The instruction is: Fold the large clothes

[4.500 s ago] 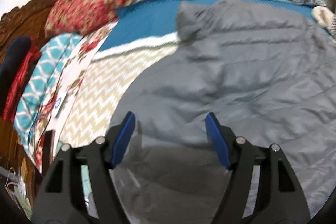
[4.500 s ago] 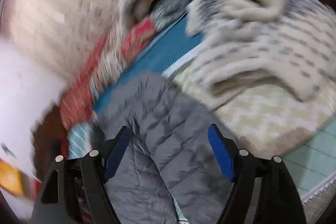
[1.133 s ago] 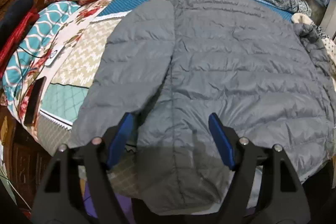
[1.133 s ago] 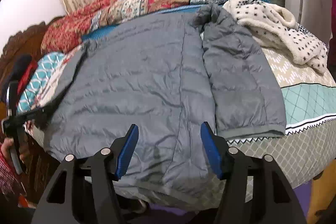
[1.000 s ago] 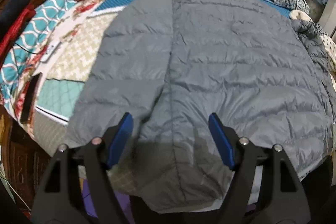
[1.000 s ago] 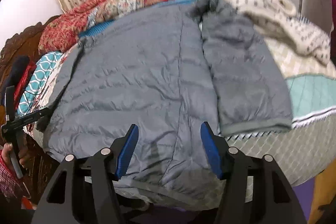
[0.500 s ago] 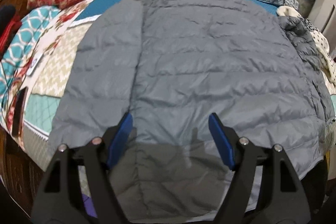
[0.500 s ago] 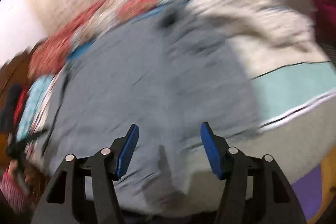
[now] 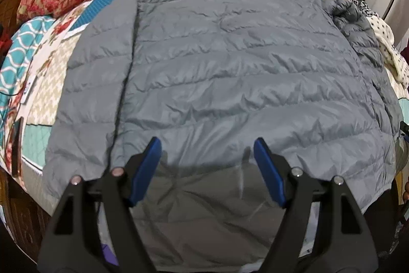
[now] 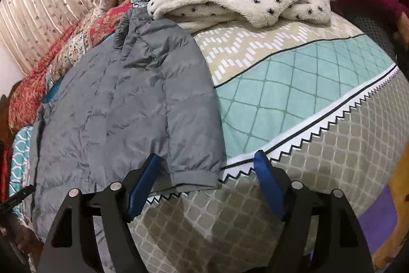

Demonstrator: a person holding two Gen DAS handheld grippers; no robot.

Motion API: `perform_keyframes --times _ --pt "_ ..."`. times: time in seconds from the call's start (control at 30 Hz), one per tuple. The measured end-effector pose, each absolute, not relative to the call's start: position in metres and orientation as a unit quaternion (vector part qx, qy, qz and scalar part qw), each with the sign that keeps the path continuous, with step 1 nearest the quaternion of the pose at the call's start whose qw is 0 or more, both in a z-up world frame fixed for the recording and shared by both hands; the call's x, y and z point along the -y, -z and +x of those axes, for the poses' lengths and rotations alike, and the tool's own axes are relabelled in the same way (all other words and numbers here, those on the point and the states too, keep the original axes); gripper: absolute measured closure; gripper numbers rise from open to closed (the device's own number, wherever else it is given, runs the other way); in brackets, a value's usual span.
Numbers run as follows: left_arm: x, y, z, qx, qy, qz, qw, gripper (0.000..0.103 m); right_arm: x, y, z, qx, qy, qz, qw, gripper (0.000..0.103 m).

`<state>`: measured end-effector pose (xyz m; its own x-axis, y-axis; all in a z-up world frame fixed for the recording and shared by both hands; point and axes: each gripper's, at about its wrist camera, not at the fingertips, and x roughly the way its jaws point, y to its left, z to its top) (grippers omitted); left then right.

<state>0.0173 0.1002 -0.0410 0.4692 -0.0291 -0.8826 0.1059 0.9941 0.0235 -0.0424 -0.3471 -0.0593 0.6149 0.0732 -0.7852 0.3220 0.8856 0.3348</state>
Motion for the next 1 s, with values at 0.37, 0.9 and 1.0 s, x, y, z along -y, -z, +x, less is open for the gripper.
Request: perform_keyframes --times 0.37,0.9,1.0 --pt "-0.076 0.042 0.026 -0.517 0.060 0.046 0.853 0.031 0.348 0.061 -0.023 -0.449 0.035 0.211 0.868 0.102" --pt "-0.088 0.066 0.040 -0.529 0.068 0.010 0.846 0.031 0.343 -0.143 -0.010 -0.254 -0.030 0.229 0.939 0.103" --pt "-0.087 0.073 0.043 -0.538 0.066 0.010 0.840 0.031 0.331 -0.144 -0.005 -0.260 -0.076 0.247 0.930 0.103"
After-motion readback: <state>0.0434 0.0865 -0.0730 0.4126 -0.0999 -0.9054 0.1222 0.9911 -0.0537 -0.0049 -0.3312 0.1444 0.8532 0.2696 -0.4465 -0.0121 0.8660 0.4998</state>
